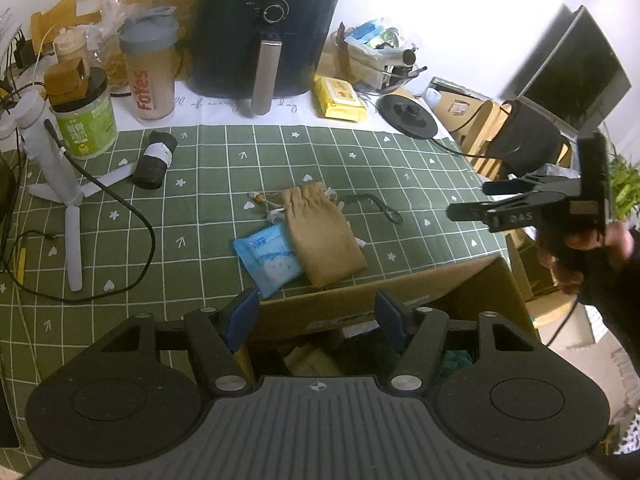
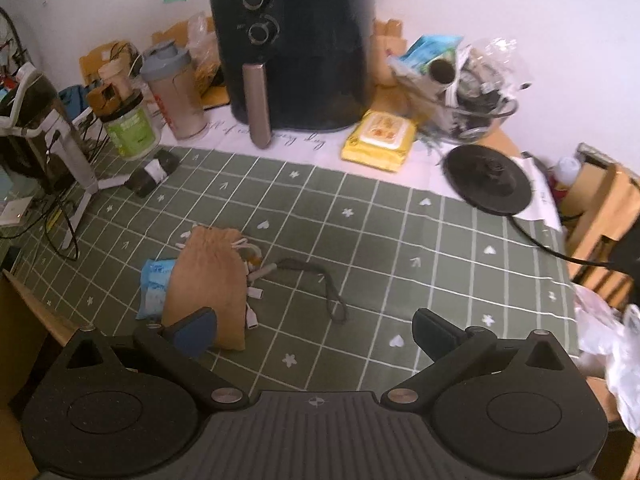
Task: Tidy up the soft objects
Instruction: 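Close the right gripper on the brown drawstring pouch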
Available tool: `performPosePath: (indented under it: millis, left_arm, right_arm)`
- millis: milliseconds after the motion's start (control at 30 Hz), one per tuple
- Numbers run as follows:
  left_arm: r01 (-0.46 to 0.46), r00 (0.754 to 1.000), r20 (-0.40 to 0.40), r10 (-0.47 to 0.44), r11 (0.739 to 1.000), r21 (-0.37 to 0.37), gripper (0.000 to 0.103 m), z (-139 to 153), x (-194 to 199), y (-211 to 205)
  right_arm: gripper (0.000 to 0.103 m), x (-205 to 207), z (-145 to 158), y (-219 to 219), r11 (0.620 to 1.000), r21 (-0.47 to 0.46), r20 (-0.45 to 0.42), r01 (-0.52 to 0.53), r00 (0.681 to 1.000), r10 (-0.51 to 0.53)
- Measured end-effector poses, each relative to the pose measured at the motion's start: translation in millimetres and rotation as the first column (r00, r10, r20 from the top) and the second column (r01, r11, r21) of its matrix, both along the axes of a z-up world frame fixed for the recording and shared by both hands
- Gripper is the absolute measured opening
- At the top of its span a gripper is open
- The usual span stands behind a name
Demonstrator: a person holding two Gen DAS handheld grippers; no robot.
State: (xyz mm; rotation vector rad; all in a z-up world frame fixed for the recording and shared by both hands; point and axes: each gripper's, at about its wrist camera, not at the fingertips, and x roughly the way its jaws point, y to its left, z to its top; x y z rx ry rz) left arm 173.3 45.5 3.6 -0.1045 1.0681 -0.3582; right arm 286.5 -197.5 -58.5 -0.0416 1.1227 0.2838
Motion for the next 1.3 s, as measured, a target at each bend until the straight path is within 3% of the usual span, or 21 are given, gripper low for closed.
performPosePath:
  millis: [200, 467, 733, 1033, 1133, 1200, 1300]
  left_arm:
    - [-0.031, 1.0, -0.003, 0.031, 1.0, 0.0, 0.063, 1, -3, 6]
    - [-0.086, 0.996, -0.019, 0.086, 0.996, -0.004, 0.063, -1, -9, 18]
    - [-0.151, 0.988, -0.032, 0.151, 0.989, 0.0, 0.063, -2, -16, 34]
    - [-0.209, 0.977, -0.049, 0.209, 0.978, 0.007, 0.063, -4, -22, 47]
    - [-0.211, 0.976, -0.051, 0.211, 0.977, 0.008, 0.063, -4, -22, 48]
    - [-0.209, 0.977, -0.048, 0.209, 0.978, 0.01, 0.063, -4, -21, 47]
    - [-0.202, 0.978, -0.041, 0.203, 0.979, 0.011, 0.063, -2, -20, 46]
  right_arm:
    - [0.103, 21, -28, 13, 0.996, 0.031, -0.046, -0.089, 0.995, 0.09]
    - [0.102, 49, -68, 30, 0.974, 0.145, -0.11, -0.172, 0.976, 0.189]
    - [0.085, 66, -95, 54, 0.941, 0.216, -0.136, -0.26, 0.946, 0.293]
    - [0.058, 80, -118, 66, 0.936, 0.225, -0.173, -0.269, 0.935, 0.31]
    - [0.038, 81, -123, 68, 0.938, 0.225, -0.185, -0.265, 0.933, 0.308]
    - [0.02, 80, -124, 70, 0.936, 0.227, -0.192, -0.269, 0.93, 0.314]
    - [0.005, 77, -119, 73, 0.933, 0.219, -0.167, -0.285, 0.931, 0.324]
